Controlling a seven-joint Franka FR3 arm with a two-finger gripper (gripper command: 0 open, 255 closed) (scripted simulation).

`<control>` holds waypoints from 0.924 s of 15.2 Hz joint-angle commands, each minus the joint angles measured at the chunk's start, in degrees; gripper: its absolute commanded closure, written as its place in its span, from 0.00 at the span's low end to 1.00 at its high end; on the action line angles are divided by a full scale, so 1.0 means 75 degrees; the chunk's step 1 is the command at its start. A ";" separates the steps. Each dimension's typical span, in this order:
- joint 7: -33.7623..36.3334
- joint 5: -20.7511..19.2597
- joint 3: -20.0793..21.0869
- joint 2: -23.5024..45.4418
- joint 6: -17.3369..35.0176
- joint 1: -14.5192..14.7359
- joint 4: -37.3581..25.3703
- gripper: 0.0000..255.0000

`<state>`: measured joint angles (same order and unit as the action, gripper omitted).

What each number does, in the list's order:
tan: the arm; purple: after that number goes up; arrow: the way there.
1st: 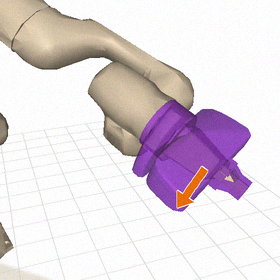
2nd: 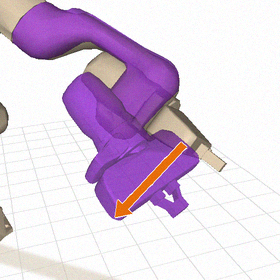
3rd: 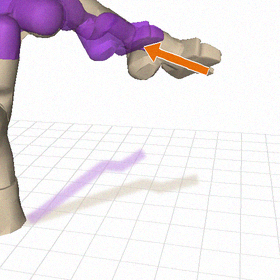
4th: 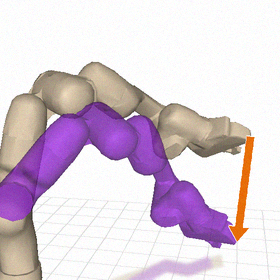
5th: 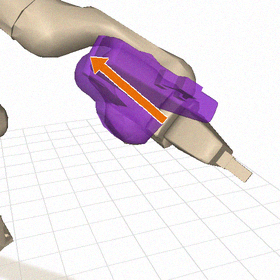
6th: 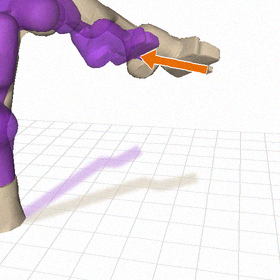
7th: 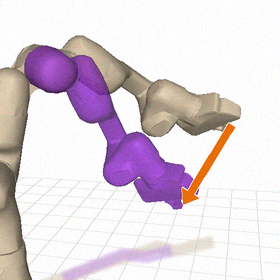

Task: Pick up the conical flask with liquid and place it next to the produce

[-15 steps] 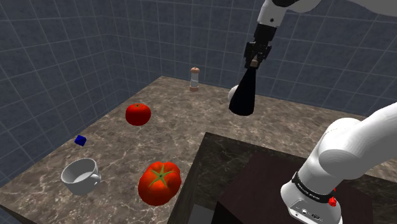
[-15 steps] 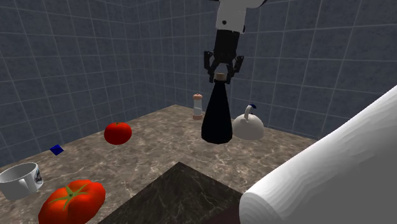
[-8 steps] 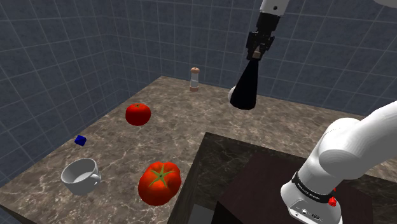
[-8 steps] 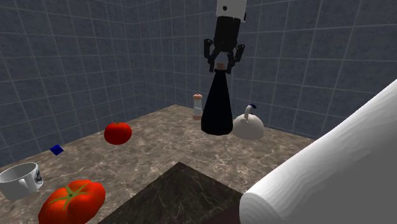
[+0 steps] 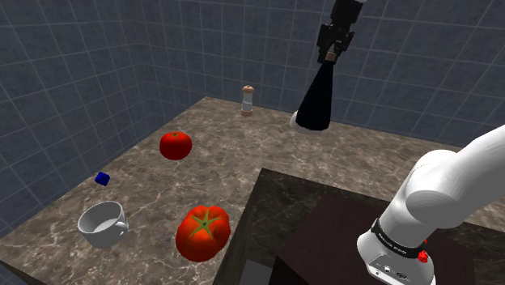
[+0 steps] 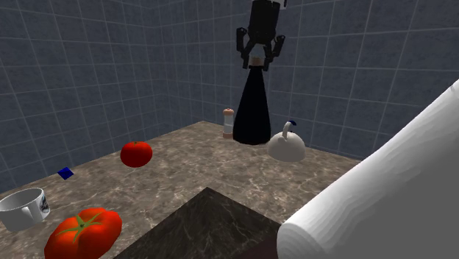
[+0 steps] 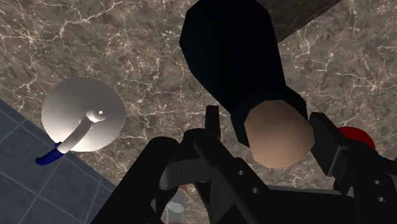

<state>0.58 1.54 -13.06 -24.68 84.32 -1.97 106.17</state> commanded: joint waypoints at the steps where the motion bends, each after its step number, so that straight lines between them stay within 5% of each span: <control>1: 0.0004 0.0023 -0.0009 0.0111 -0.0208 0.0014 -0.0329 1.00; 14: 0.0013 0.0183 -0.0107 0.0908 -0.1632 0.0083 -0.2534 1.00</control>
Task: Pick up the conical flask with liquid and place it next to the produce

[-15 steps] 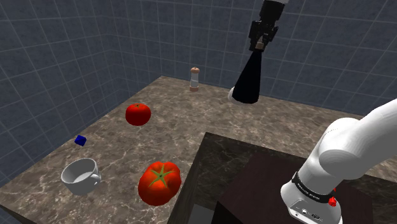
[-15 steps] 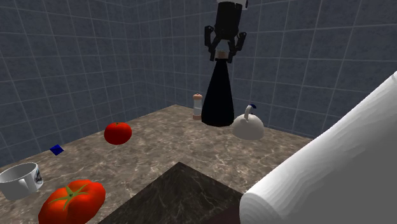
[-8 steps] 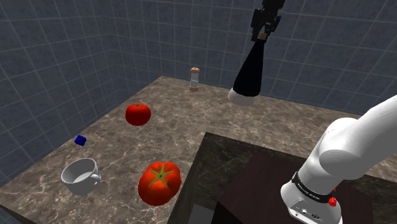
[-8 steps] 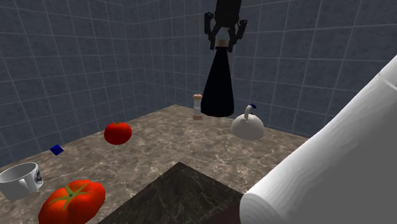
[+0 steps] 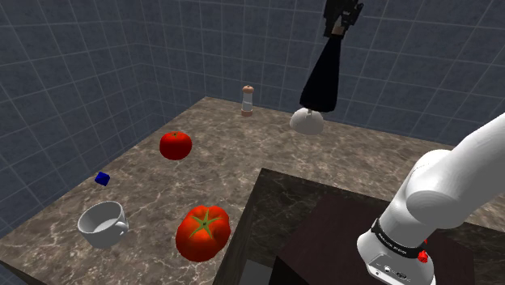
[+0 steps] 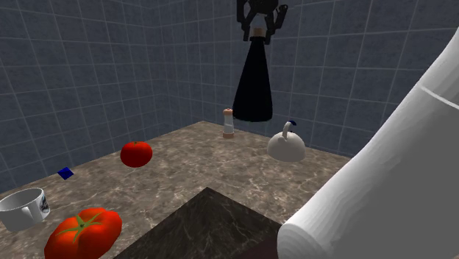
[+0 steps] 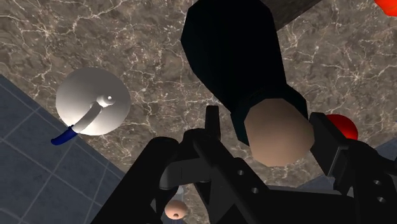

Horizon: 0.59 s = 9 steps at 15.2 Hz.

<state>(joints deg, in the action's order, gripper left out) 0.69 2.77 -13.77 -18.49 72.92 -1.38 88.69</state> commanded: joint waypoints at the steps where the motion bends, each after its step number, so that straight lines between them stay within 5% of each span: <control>1: -0.0004 0.0034 -0.0024 0.0146 -0.0206 0.0009 -0.0360 1.00; 9: 0.1583 0.0235 0.1184 -0.0727 0.0482 0.0389 0.1069 1.00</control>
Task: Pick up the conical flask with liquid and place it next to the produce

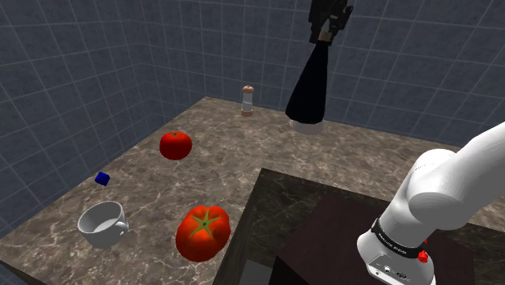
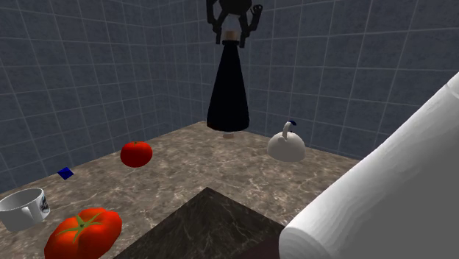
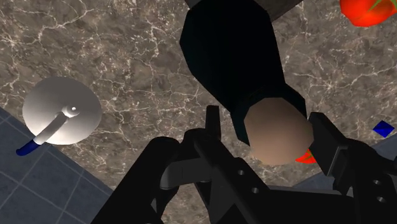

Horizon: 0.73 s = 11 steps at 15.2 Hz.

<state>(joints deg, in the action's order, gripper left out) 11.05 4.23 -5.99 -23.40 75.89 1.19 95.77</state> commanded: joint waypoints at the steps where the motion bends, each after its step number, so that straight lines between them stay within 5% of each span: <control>1: 0.0390 0.0083 0.0292 -0.0139 0.0166 0.0093 0.0257 1.00; 11: 0.2220 0.0552 0.1743 -0.0320 0.0984 0.0568 0.1048 1.00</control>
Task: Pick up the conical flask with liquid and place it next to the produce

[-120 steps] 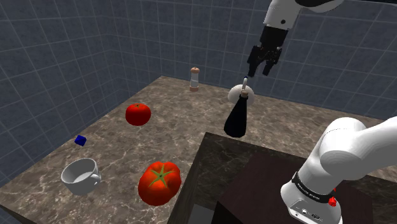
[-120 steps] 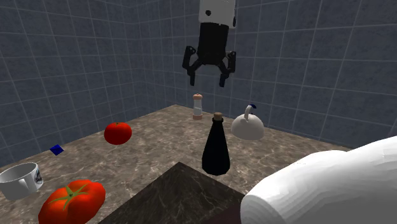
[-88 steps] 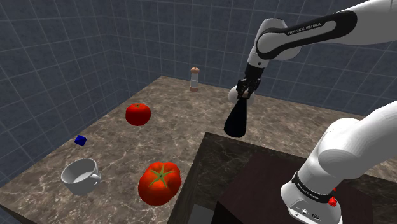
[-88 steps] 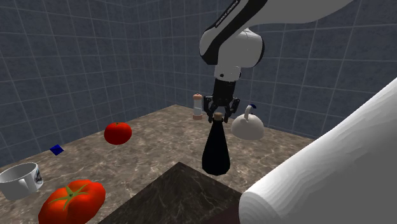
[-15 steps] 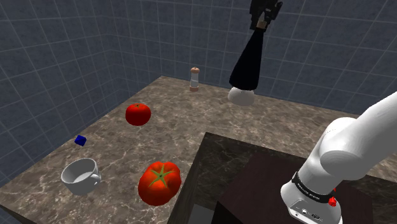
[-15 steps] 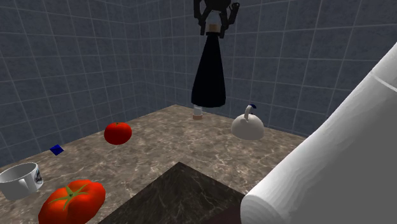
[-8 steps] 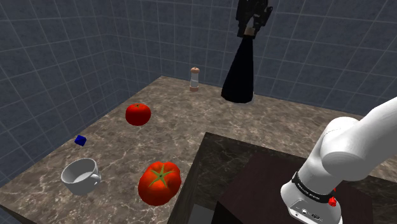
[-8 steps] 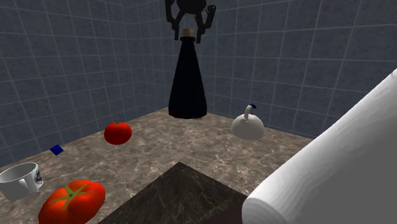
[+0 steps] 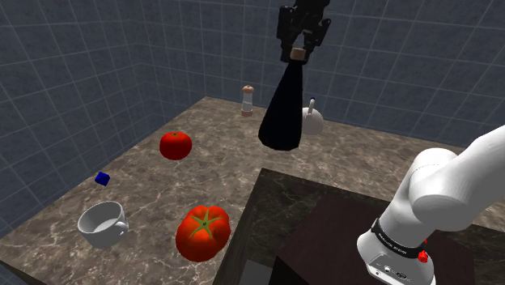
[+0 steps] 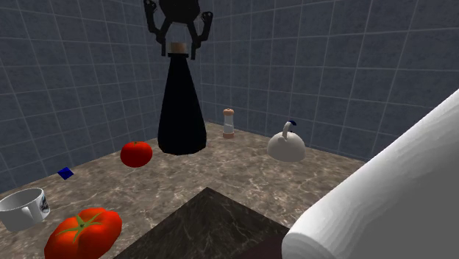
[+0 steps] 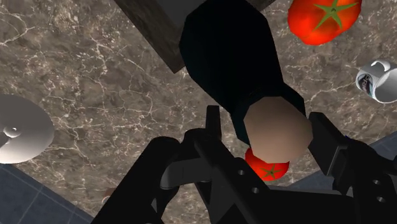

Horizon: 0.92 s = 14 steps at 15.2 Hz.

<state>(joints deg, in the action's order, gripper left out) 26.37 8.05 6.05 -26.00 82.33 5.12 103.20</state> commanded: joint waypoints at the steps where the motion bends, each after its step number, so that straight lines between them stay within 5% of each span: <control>1: 0.0358 0.0084 0.0285 0.0056 0.0209 0.0090 0.0087 1.00; 14: 0.2766 0.0196 0.2245 0.1236 0.1274 0.0665 -0.0340 1.00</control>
<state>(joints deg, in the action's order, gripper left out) 45.77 9.78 21.91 -17.86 91.55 9.89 101.71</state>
